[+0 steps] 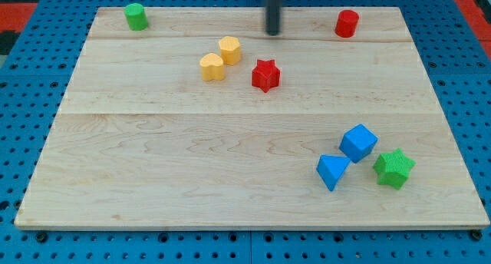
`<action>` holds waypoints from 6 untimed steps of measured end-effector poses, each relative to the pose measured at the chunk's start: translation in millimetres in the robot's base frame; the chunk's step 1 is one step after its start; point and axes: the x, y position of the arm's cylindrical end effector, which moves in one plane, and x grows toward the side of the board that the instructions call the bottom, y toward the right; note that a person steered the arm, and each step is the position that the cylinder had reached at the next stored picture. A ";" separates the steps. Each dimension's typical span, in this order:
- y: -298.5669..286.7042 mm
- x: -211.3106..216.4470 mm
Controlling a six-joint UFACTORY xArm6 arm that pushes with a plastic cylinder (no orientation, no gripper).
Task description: Move the red circle to the left side
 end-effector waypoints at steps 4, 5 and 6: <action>53.5 -30.1; 30.3 3.2; 31.6 18.5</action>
